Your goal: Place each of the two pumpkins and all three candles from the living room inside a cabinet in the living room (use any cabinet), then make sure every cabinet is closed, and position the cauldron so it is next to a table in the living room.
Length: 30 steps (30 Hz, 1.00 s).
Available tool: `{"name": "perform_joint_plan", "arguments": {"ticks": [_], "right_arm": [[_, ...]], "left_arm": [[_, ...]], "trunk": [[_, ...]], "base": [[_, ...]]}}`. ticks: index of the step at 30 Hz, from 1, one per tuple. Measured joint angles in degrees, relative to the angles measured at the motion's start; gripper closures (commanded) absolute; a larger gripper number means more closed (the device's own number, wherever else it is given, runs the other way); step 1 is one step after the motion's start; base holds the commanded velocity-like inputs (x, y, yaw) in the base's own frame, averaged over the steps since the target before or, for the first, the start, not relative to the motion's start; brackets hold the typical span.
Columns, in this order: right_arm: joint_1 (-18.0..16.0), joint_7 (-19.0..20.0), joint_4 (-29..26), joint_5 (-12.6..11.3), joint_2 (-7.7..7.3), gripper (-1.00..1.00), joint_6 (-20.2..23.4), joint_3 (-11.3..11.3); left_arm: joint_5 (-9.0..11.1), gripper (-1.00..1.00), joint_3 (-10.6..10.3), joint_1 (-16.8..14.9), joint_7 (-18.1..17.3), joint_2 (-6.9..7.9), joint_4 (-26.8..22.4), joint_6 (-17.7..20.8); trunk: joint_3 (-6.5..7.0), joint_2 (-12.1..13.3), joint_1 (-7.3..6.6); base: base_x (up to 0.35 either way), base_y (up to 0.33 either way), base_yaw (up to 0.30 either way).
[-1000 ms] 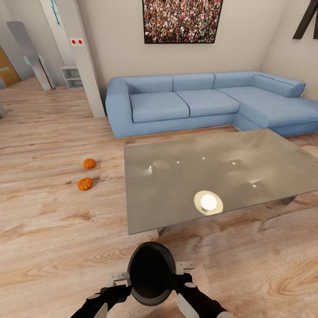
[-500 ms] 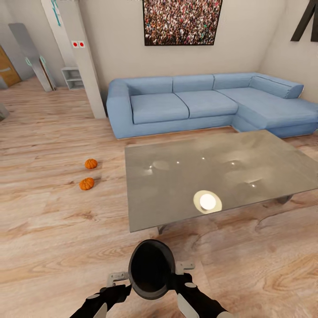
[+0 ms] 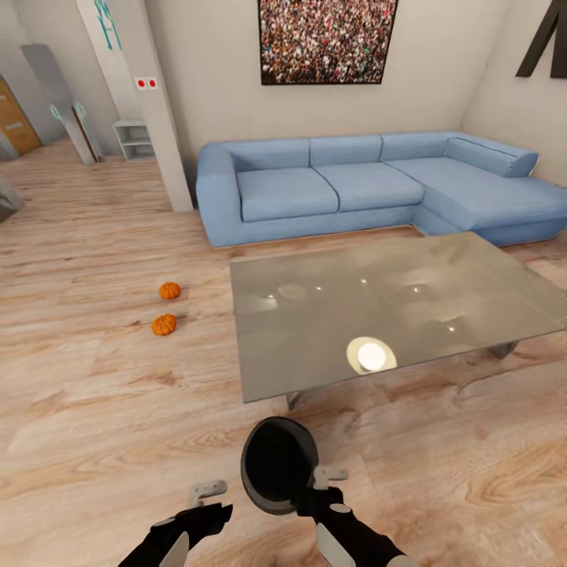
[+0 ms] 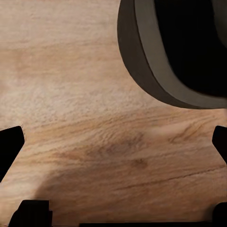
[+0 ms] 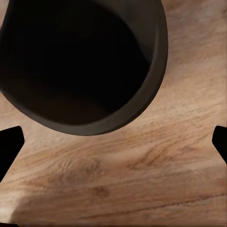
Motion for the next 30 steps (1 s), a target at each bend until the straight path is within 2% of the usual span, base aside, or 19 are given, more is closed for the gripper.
{"name": "perform_joint_plan", "arguments": {"ticks": [11, 18, 30], "right_arm": [[0.0, 0.0, 0.0, 0.0, -0.07, -1.0, 0.0, 0.0], [0.0, 0.1, 0.0, 0.0, -0.18, -1.0, 0.0, -0.1], [0.0, 0.1, 0.0, 0.0, -0.2, -1.0, 0.0, -0.2]], "left_arm": [[0.0, -1.0, 0.1, 0.0, 0.0, 0.01, -0.2, 0.1], [0.0, -1.0, 0.1, 0.0, 0.0, 0.0, -0.2, 0.1], [0.0, -1.0, 0.1, 0.0, 0.0, 0.0, -0.2, 0.1]], "trunk": [[1.98, 4.4, -2.43], [3.42, 7.2, -3.96], [6.0, 12.0, -6.6]], "base": [[-0.023, 0.006, -0.033], [-0.025, 0.0, -0.237], [-0.182, 0.0, -0.265]]}}
